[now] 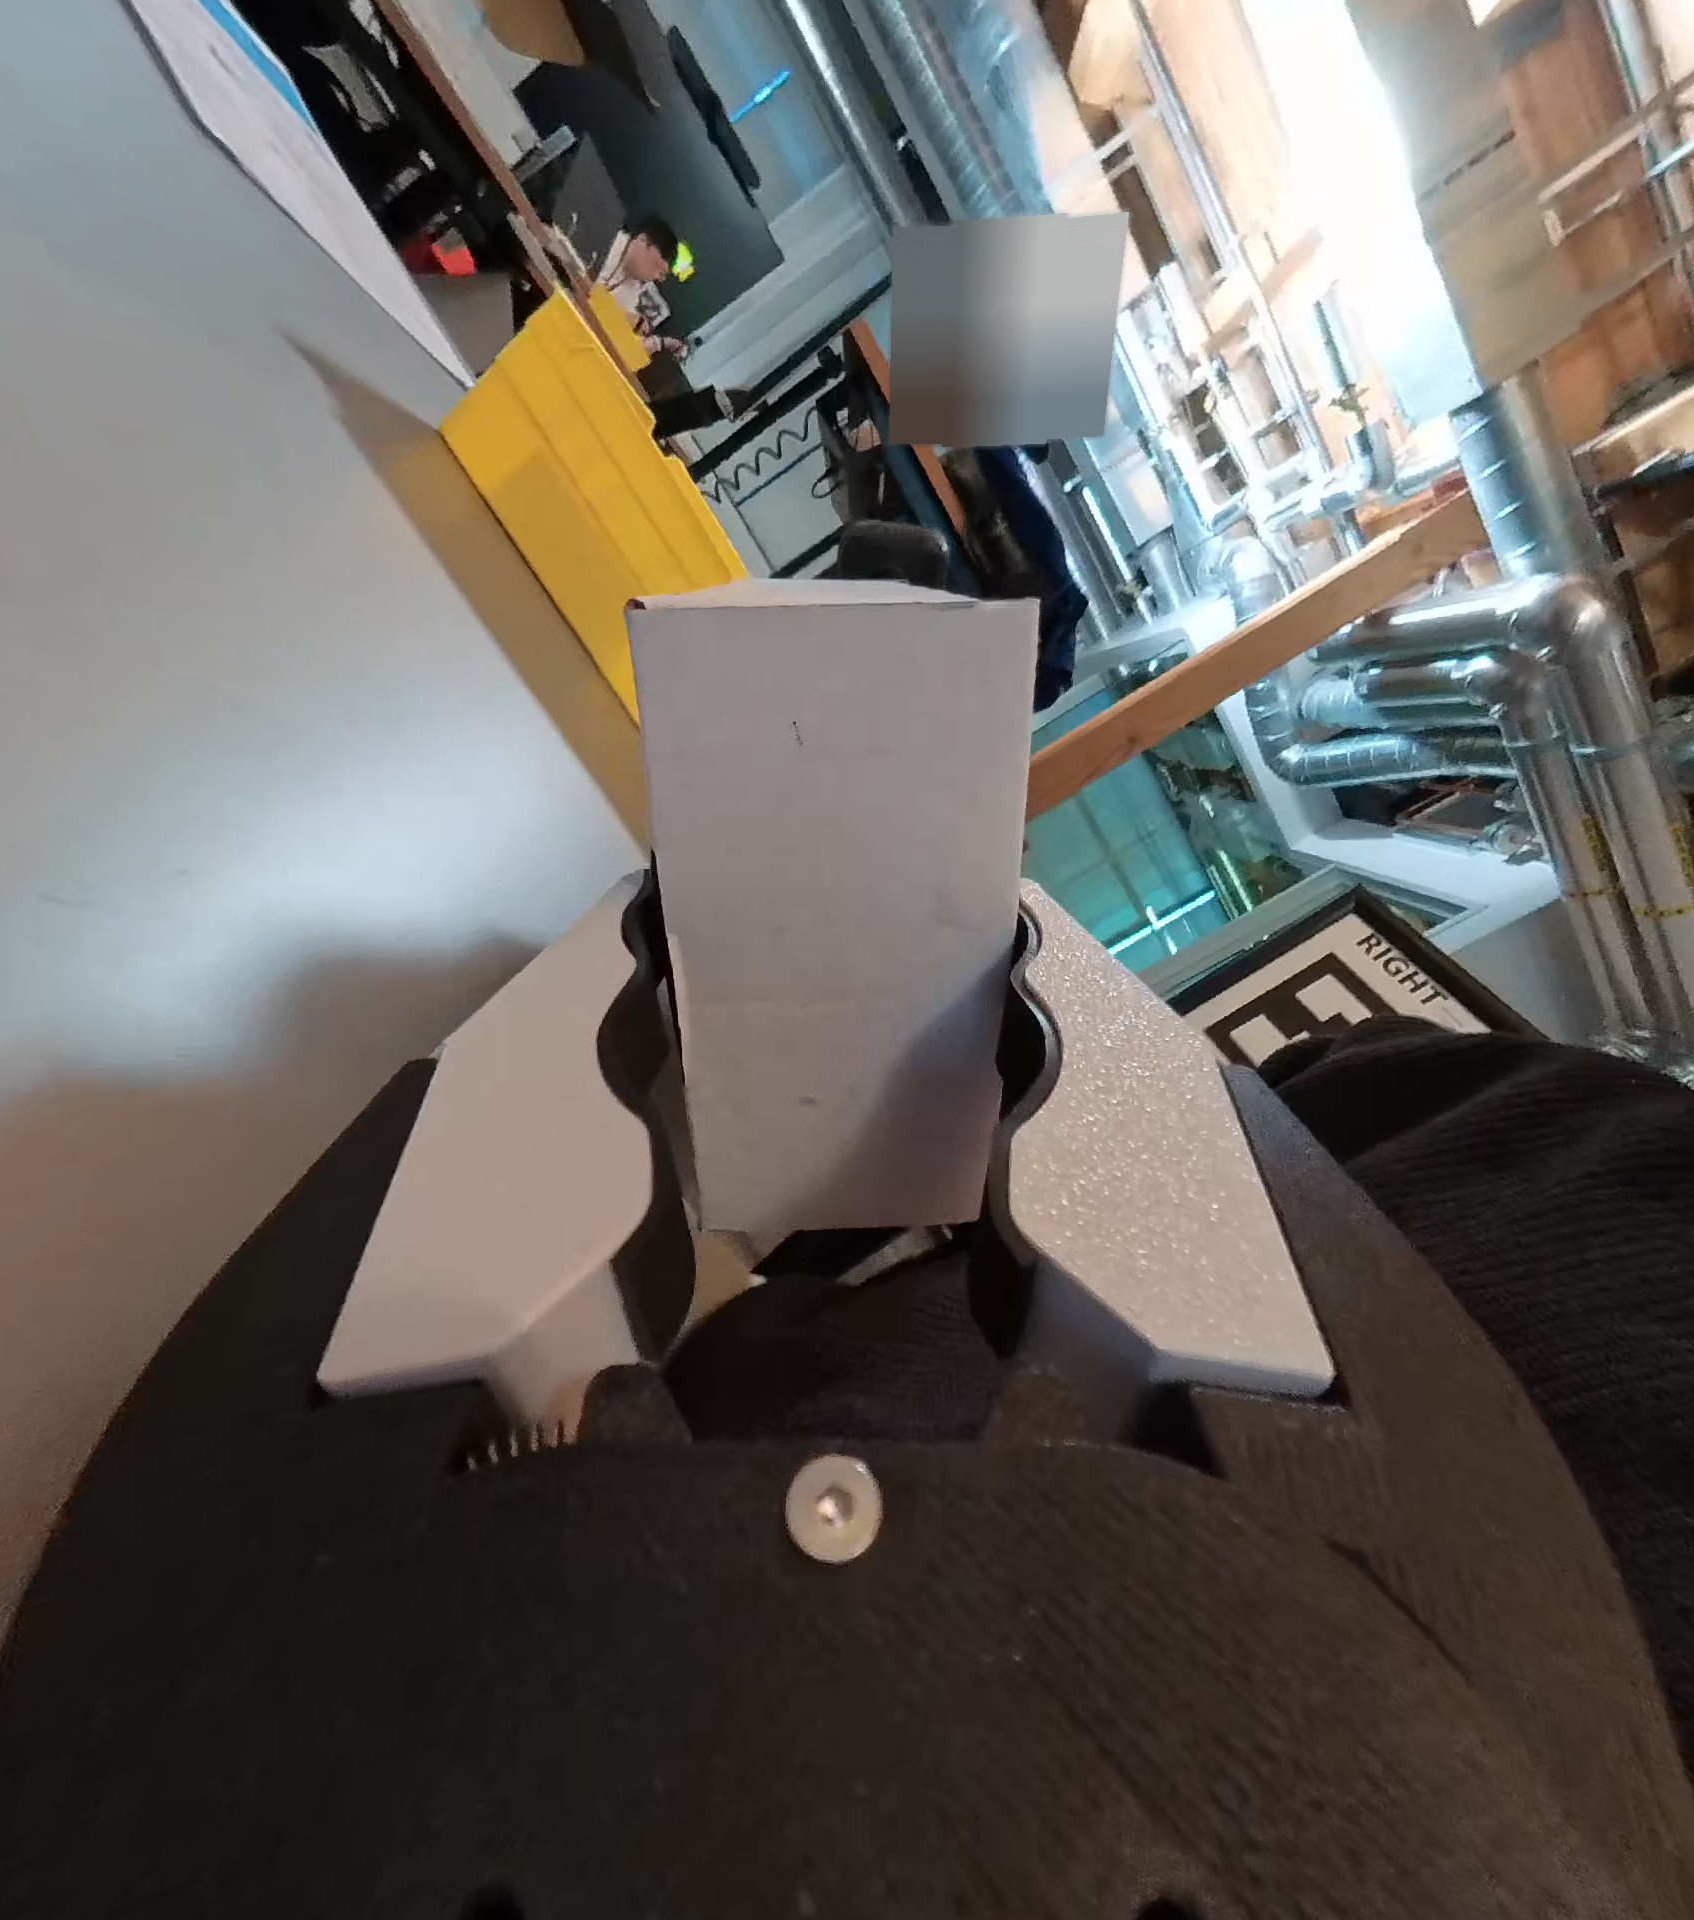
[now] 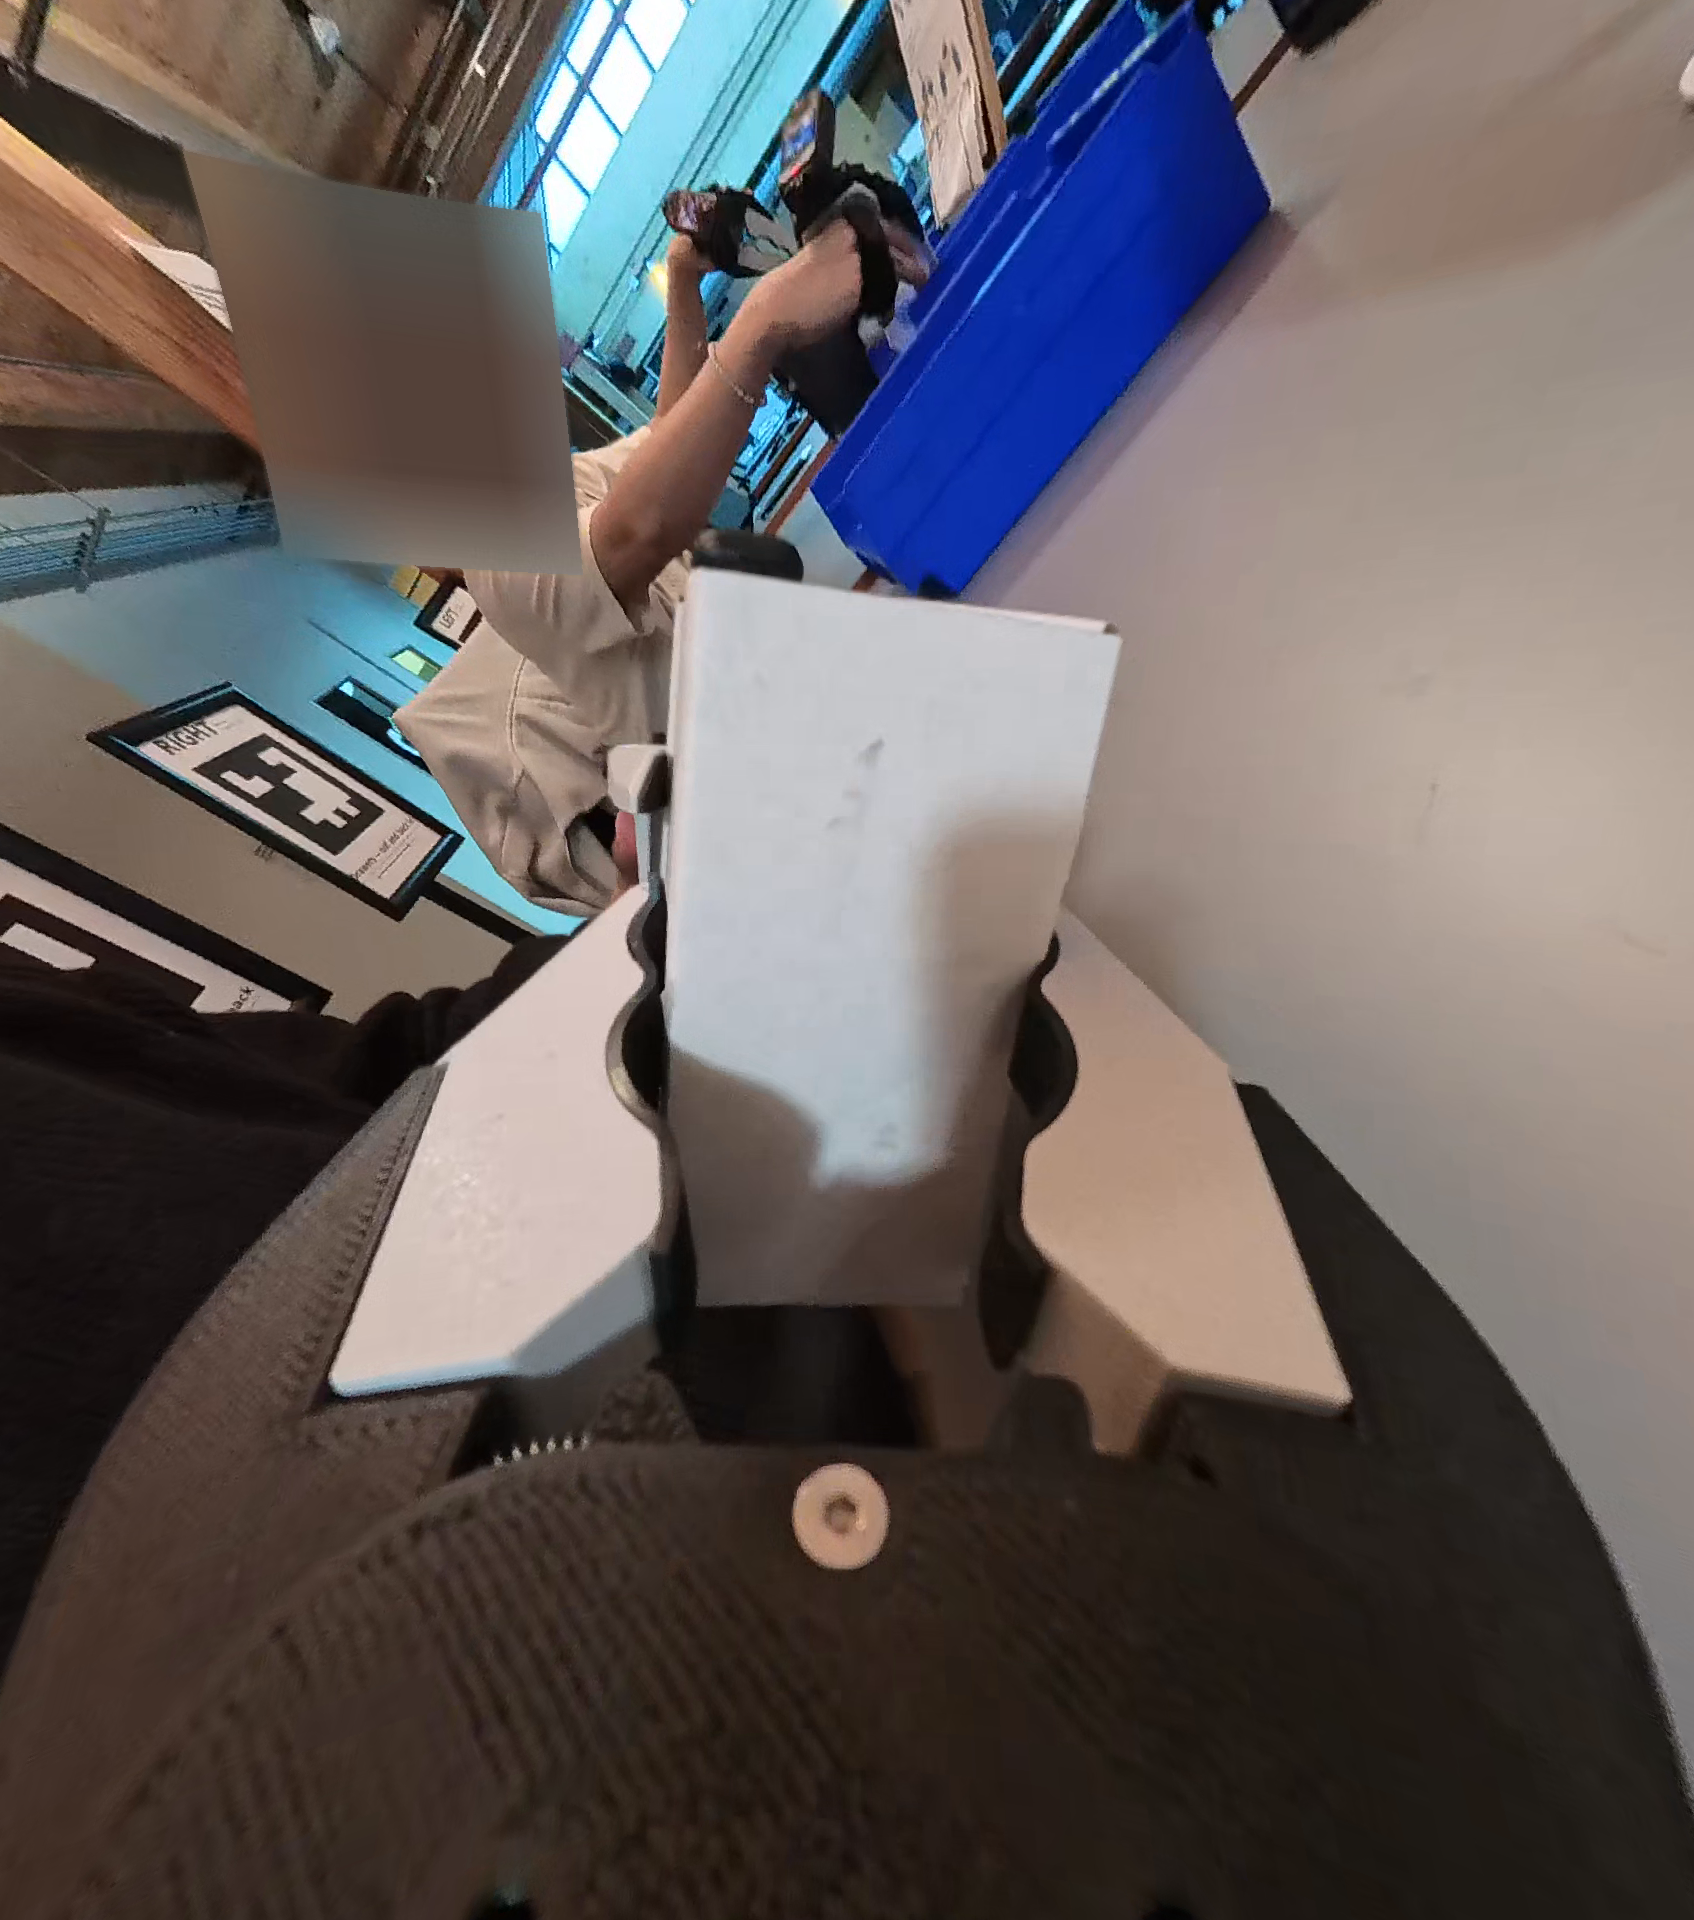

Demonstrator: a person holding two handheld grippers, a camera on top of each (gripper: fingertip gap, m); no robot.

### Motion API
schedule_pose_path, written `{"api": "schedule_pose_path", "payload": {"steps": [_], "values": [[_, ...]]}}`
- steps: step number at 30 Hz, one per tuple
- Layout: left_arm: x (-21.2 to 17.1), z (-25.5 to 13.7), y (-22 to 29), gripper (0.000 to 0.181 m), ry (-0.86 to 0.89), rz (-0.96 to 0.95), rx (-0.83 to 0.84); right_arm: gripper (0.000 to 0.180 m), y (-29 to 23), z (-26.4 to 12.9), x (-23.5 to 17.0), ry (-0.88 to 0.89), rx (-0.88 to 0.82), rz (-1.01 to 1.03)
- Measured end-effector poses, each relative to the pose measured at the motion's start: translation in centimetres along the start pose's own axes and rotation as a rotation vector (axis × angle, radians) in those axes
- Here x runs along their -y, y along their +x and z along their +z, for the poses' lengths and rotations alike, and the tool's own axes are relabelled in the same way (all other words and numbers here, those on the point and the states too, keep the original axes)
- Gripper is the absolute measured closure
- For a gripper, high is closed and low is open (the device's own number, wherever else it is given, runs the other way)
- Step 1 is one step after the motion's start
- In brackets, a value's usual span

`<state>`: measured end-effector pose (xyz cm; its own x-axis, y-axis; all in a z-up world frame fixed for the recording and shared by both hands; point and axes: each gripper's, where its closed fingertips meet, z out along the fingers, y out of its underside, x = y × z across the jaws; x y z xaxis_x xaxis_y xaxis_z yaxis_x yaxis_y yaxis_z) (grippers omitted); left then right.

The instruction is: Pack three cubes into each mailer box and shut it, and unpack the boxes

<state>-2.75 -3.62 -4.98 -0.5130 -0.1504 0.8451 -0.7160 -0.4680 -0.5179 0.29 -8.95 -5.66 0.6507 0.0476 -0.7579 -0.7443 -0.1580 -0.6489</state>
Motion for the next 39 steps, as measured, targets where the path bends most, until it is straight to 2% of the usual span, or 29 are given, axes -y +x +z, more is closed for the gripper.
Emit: {"api": "schedule_pose_path", "payload": {"steps": [3, 4, 6, 8, 13, 16, 19, 21, 26, 30, 33, 35, 39], "values": [[0.8, -0.2, 0.6, 0.111, 0.063, 0.020, -0.005, 0.113, -0.7, -1.3, 2.0, 0.066, -0.012, -0.041], [1.0, -0.5, 0.5, 0.108, 0.074, 0.025, 0.007, 0.114, -1.1, -2.5, 3.3, 0.105, -0.019, -0.055], [1.0, -1.0, 0.4, 0.111, 0.075, 0.039, 0.029, 0.113, -1.7, -6.4, 6.3, 0.196, -0.062, -0.079], [0.6, -1.2, 0.3, 0.114, 0.061, 0.037, 0.037, 0.114, -2.0, -12.0, 9.6, 0.267, -0.151, -0.095], [-0.8, -0.5, 0.3, 0.119, -0.004, -0.008, -0.003, 0.114, -0.3, -29.0, 16.5, 0.353, -0.476, -0.060], [-1.3, -0.1, 0.0, 0.124, -0.027, -0.025, -0.018, 0.114, 3.1, -37.7, 18.0, 0.347, -0.635, 0.050], [-1.1, 0.3, -0.3, 0.126, -0.024, -0.035, -0.024, 0.114, 7.7, -42.6, 17.6, 0.292, -0.728, 0.176], [-1.0, 0.6, -0.4, 0.126, -0.021, -0.028, -0.021, 0.113, 10.2, -43.1, 17.0, 0.242, -0.723, 0.252], [-1.4, 1.4, -0.9, 0.128, -0.057, 0.019, 0.010, 0.113, 14.1, -40.3, 15.2, 0.088, -0.619, 0.372], [-2.0, 2.1, -1.4, 0.128, -0.098, 0.044, 0.034, 0.113, 15.5, -39.2, 15.9, 0.106, -0.585, 0.376], [-2.4, 2.5, -1.5, 0.128, -0.120, 0.050, 0.039, 0.099, 16.8, -40.2, 15.3, 0.051, -0.724, 0.325], [-2.6, 2.6, -1.6, 0.128, -0.129, 0.058, 0.042, 0.099, 16.6, -40.4, 15.2, 0.030, -0.770, 0.294], [-2.7, 2.5, -1.8, 0.128, -0.141, 0.079, 0.060, 0.099, 16.4, -42.3, 14.5, -0.051, -0.989, 0.187]]}}
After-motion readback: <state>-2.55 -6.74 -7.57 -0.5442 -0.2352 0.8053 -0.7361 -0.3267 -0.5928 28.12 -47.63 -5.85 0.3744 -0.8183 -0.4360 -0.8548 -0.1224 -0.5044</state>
